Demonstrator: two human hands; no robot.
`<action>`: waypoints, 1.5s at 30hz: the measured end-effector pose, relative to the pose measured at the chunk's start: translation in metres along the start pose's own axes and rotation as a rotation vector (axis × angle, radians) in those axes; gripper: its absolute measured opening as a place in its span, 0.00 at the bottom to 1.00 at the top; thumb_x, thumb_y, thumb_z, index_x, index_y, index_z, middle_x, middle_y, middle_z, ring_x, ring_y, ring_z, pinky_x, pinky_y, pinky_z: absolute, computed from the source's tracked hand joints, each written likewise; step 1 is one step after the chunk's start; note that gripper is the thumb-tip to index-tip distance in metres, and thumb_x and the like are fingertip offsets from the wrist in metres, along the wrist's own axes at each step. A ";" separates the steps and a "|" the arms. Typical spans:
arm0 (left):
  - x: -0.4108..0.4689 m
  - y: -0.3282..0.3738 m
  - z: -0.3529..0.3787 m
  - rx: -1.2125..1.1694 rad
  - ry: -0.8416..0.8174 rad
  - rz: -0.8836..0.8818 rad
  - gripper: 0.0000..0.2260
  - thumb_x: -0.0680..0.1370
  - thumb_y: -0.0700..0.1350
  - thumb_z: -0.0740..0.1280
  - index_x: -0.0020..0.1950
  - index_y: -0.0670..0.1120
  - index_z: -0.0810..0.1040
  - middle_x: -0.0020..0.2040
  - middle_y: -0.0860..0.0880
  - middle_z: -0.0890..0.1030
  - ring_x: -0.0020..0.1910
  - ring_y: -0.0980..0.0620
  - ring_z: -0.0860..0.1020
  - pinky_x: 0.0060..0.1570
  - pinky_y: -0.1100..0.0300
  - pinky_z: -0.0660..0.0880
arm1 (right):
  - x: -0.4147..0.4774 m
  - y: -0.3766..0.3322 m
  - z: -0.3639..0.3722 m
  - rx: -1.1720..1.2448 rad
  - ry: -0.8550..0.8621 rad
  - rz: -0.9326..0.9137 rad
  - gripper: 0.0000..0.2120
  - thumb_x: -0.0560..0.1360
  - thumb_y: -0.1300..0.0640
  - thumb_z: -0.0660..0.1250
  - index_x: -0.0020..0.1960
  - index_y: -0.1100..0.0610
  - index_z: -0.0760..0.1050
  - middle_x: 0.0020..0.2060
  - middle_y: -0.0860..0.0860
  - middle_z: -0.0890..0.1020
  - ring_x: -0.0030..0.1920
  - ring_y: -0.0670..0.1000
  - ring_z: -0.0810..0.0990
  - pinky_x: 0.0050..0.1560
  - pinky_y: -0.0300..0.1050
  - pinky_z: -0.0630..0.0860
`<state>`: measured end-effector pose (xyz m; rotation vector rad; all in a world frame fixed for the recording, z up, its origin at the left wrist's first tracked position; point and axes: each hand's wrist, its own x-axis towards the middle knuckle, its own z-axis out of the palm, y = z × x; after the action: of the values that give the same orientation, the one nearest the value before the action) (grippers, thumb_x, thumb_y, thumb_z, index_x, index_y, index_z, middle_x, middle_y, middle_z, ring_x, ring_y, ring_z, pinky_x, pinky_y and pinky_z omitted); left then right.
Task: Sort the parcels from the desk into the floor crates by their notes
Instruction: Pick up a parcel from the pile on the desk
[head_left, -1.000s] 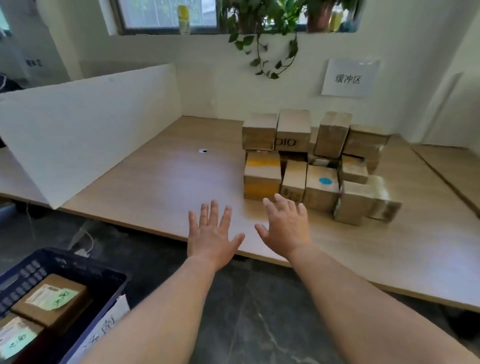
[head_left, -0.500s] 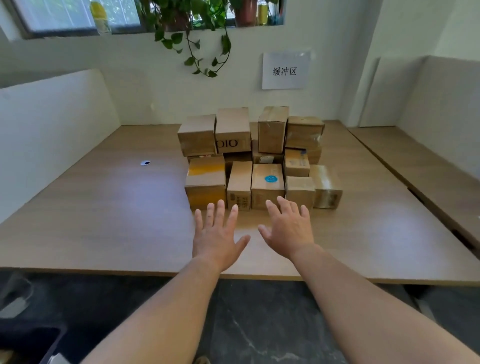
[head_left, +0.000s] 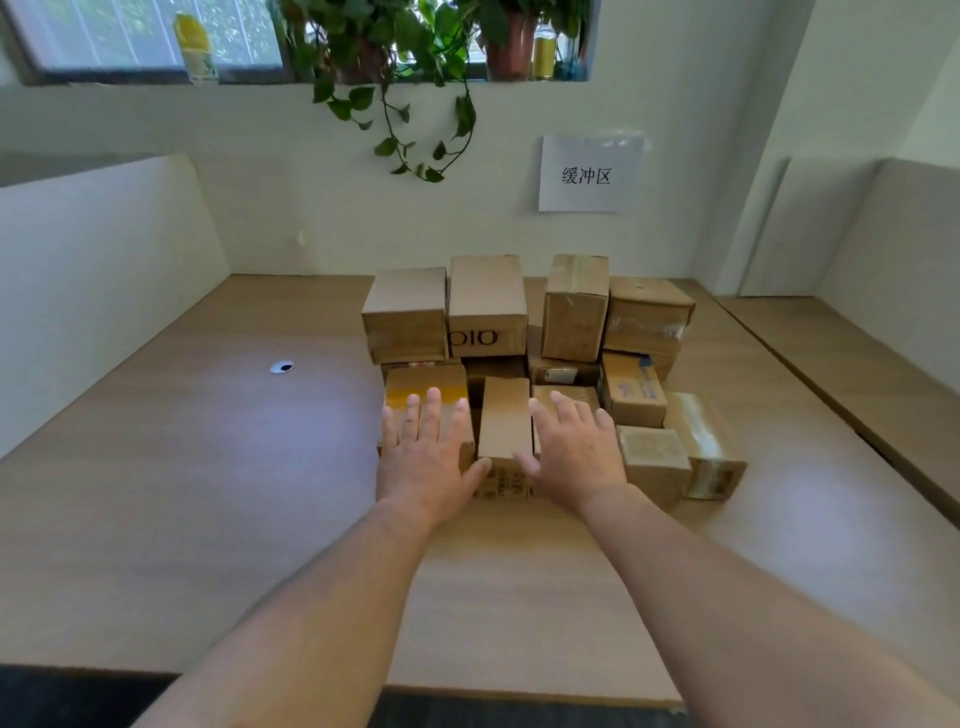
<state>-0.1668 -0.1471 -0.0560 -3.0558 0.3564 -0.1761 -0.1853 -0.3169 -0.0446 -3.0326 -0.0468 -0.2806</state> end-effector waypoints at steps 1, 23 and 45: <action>0.013 -0.010 -0.002 0.000 0.001 -0.003 0.34 0.80 0.66 0.46 0.79 0.52 0.37 0.79 0.44 0.37 0.77 0.43 0.36 0.74 0.42 0.36 | 0.015 -0.005 0.000 -0.005 0.002 -0.007 0.33 0.78 0.39 0.59 0.78 0.51 0.54 0.76 0.55 0.59 0.76 0.56 0.57 0.75 0.58 0.55; 0.256 -0.182 0.012 -0.171 -0.040 -0.031 0.32 0.81 0.64 0.46 0.79 0.53 0.36 0.79 0.44 0.38 0.78 0.45 0.41 0.77 0.50 0.45 | 0.279 -0.080 0.040 0.134 -0.148 0.067 0.21 0.83 0.43 0.50 0.63 0.56 0.70 0.55 0.53 0.79 0.53 0.52 0.78 0.45 0.44 0.69; 0.315 -0.199 0.013 -0.989 -0.225 -0.422 0.38 0.75 0.44 0.72 0.78 0.47 0.53 0.71 0.42 0.65 0.66 0.40 0.69 0.64 0.43 0.72 | 0.338 -0.095 0.028 0.626 -0.283 0.302 0.42 0.75 0.60 0.70 0.79 0.55 0.47 0.59 0.55 0.75 0.52 0.52 0.76 0.49 0.46 0.77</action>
<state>0.1842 -0.0268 -0.0207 -4.0090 -0.3442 0.4757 0.1483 -0.2120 -0.0006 -2.3862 0.2512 0.1634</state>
